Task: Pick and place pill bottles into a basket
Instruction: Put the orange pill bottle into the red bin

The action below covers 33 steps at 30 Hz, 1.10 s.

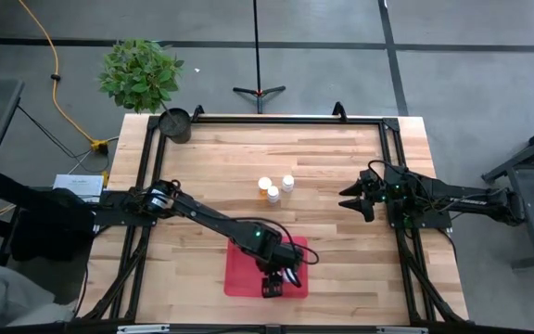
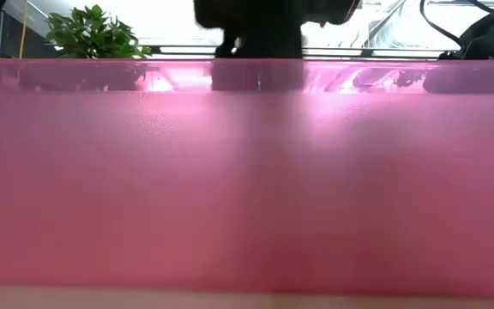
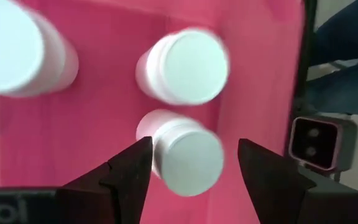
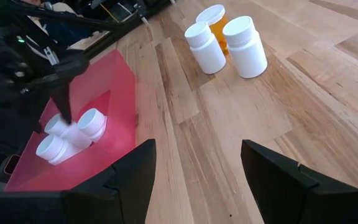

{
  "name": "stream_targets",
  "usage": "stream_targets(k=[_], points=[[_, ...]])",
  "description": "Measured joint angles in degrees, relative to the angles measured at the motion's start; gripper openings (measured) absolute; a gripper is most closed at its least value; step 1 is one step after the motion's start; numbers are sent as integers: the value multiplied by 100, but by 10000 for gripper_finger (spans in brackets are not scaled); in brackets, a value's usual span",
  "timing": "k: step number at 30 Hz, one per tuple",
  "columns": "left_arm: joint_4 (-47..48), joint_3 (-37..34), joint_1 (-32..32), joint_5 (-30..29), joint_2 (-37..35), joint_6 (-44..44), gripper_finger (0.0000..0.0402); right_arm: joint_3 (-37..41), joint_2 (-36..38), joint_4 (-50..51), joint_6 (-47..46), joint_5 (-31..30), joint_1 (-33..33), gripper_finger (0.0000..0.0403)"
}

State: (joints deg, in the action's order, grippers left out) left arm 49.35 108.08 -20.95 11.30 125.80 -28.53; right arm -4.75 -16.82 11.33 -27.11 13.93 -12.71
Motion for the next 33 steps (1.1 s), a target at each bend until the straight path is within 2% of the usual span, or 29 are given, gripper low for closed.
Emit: stream_targets(k=[7, 18, 25, 30, 33], points=[[101, 457, 0, -278, -7, 310, 271, 0, 0, 0, 7, -2, -2, 226], [1306, 1375, -2, -1243, -7, 768, 271, 0, 0, 1, 6, 0, -2, 226], [2077, 2149, 166, -2184, -7, 275, 271, 0, 0, 0, 7, -2, 0, 226], [2719, 2657, 413, -2405, -5, 259, 271, 0, 0, 0, -2, -2, -2, 226], [2874, 2623, 580, -2446, -152, 177, 271, 0, 0, 2, -4, -1, -2, 226]])
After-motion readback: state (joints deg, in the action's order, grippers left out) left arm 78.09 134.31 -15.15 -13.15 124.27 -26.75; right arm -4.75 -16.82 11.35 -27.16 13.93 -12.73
